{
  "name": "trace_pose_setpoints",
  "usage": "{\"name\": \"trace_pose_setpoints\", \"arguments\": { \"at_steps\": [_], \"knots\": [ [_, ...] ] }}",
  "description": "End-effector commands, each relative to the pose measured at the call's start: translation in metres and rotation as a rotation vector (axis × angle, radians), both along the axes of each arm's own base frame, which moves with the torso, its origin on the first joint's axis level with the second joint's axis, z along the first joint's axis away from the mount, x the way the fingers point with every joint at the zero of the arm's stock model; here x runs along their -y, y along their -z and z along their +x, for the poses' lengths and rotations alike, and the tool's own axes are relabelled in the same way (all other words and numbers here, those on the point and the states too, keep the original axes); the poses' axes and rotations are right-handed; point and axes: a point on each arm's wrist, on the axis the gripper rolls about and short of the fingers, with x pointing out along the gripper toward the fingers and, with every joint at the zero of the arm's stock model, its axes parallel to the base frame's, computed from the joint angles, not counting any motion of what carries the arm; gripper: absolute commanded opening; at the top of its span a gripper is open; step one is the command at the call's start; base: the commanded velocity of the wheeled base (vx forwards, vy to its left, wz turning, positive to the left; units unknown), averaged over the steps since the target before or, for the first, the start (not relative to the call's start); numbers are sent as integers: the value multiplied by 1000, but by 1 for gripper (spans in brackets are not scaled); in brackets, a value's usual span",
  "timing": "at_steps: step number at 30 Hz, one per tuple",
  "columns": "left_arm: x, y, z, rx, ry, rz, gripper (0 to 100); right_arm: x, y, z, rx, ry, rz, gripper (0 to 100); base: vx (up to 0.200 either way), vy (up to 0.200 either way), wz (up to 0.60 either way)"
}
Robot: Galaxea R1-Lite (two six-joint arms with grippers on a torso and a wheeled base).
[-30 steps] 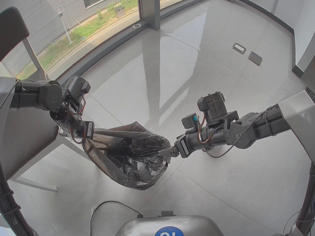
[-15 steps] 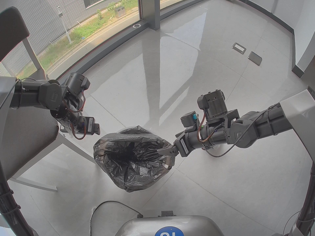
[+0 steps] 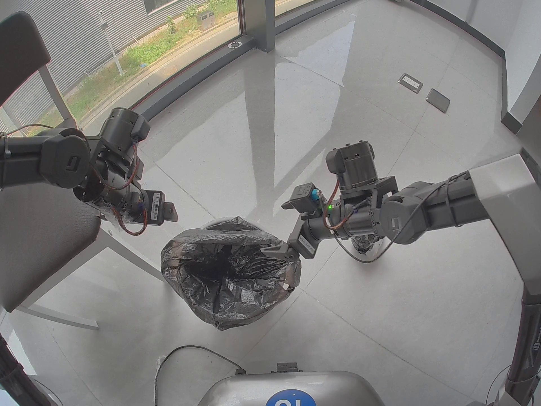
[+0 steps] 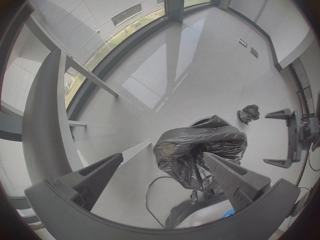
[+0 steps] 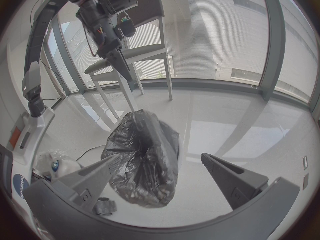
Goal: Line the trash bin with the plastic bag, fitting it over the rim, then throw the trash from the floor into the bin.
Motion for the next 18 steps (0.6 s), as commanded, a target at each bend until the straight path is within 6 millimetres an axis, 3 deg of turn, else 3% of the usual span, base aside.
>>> {"name": "trace_pose_setpoints", "arguments": {
  "at_steps": [1, 18],
  "knots": [
    [7, -19, -28, 91, 51, -34, 100, -25, 22, 21, 34, -36, -11, 100, 0, 0, 0],
    [7, -36, -33, 182, 57, -65, 100, -34, 45, 45, 48, -43, -39, 100, 0, 0, 0]
  ]
}}
